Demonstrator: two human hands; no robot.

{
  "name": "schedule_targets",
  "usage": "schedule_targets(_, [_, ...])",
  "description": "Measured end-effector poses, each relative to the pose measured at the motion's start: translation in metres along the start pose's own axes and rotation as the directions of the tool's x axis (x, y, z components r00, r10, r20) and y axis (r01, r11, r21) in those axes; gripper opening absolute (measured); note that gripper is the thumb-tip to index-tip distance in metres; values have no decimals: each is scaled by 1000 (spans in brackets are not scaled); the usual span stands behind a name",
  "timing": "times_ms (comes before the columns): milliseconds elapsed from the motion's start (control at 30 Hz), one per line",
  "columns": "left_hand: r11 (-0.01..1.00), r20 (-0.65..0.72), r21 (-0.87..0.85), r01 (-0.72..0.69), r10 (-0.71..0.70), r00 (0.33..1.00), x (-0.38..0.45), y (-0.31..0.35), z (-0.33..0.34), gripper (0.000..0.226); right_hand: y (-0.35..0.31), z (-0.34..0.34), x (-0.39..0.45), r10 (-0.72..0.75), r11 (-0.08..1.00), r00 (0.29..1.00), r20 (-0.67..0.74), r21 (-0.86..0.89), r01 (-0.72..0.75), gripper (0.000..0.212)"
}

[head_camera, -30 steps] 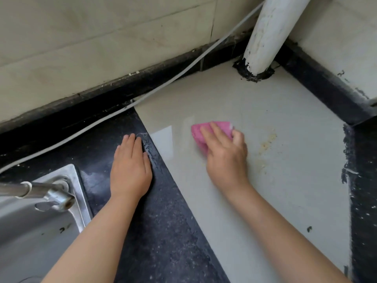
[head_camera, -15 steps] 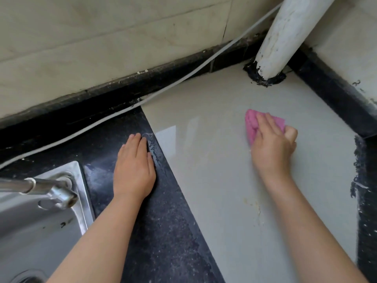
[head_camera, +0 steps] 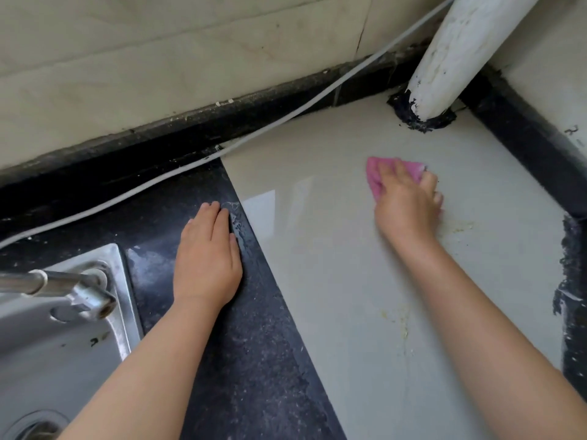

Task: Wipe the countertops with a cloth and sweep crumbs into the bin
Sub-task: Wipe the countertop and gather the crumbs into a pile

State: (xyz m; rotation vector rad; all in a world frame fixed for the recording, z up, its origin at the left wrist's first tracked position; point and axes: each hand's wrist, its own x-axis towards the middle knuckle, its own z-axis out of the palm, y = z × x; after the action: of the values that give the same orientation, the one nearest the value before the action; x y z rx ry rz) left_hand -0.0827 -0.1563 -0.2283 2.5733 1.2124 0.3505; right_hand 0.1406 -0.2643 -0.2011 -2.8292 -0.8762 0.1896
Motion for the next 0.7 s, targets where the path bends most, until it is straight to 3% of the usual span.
schedule_targets(100, [1000, -1, 2, -4, 4, 1000, 0, -1, 1, 44, 4, -11, -6, 57, 998, 990, -133, 19, -55, 40])
schedule_targets(200, [1000, 2, 5, -2, 2, 1000, 0, -2, 2, 44, -47, -3, -6, -171, 976, 958, -231, 93, 197, 33])
schedule_targets(300, [1000, -5, 10, -18, 18, 1000, 0, -3, 3, 46, -109, 22, -4, -477, 871, 877, -55, 107, 480, 33])
schedule_targets(367, [1000, -13, 11, -22, 22, 1000, 0, -3, 3, 49, -129, 33, 0, -572, 820, 818, 65, 64, 569, 38])
schedule_targets(500, [1000, -7, 0, -7, 7, 1000, 0, -2, 1, 44, -99, 38, 29, -463, 885, 886, 22, 60, 461, 39])
schedule_targets(567, [1000, -2, 2, -7, 7, 1000, 0, -1, 1, 44, -63, 38, 44, -242, 968, 970, 5, 68, 241, 42])
schedule_targets(633, [1000, 2, 1, -5, 5, 1000, 1, 0, 0, 44, -26, 27, 40, -25, 998, 1000, 5, 64, 25, 43])
schedule_targets(700, [1000, 3, 1, -6, 6, 1000, 1, 0, 0, 44, 4, 8, 21, 18, 1000, 1000, -25, 15, -17, 34])
